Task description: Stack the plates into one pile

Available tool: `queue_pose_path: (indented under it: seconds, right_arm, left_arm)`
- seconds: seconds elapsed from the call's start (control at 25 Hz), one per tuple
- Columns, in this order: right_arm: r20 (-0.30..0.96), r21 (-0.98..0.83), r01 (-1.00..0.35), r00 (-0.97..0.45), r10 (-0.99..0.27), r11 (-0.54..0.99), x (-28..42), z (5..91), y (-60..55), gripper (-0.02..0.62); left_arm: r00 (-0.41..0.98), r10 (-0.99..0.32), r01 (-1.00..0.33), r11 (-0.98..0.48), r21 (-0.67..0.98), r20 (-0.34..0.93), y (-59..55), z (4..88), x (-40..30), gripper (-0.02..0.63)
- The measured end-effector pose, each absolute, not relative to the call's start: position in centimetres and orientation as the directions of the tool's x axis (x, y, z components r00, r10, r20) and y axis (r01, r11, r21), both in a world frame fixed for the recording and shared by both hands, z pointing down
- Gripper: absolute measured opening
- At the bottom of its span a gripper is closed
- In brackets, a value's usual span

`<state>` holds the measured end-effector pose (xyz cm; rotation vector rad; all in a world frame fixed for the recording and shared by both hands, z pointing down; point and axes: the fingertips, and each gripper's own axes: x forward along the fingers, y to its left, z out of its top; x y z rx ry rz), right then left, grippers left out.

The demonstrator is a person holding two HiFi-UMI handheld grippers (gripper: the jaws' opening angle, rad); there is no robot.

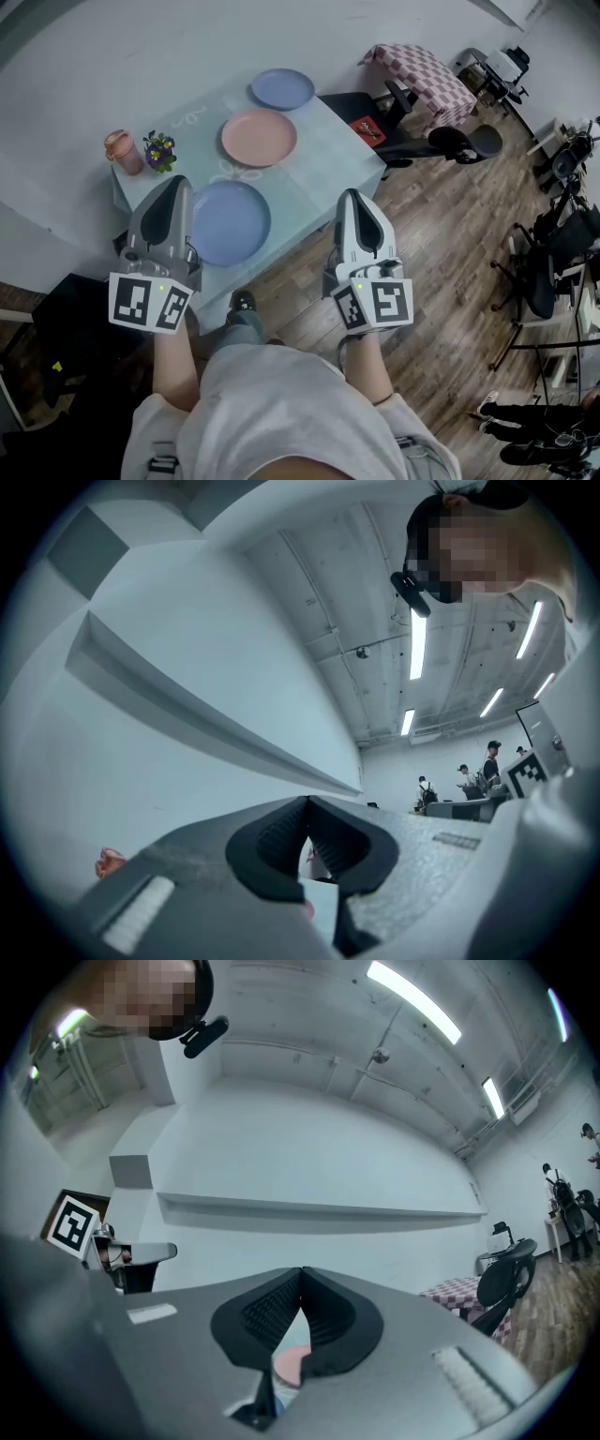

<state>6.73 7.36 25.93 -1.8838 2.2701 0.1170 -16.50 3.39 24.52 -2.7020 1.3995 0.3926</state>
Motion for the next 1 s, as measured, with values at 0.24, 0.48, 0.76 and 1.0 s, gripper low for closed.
queue_pose_path:
  seconds: [0.24,0.48,0.76,1.0]
  right_arm:
    - [-0.13,-0.098,-0.973,-0.197,-0.972,0.21,5.4,27.6,1.9,0.0]
    - [0.054,-0.165,-0.958,-0.245,-0.968,0.233,3.2,32.8,-3.4,0.002]
    - [0.293,-0.284,-0.939,-0.279,-0.915,0.195,1.5,41.8,-6.5,0.002]
    - [0.472,-0.379,-0.918,-0.298,-0.83,0.114,0.6,49.3,-6.3,0.002]
  left_arm:
    - [0.551,-0.814,-0.82,-0.569,0.063,-0.183,-1.9,26.3,-17.6,-0.002]
    - [0.556,-0.831,-0.828,-0.556,0.071,-0.022,-6.8,31.2,-18.6,-0.002]
    - [0.547,-0.805,-0.833,-0.549,0.06,0.231,-10.1,40.3,-19.9,-0.002]
    - [0.527,-0.707,-0.827,-0.554,0.094,0.471,-10.2,49.6,-21.0,0.021]
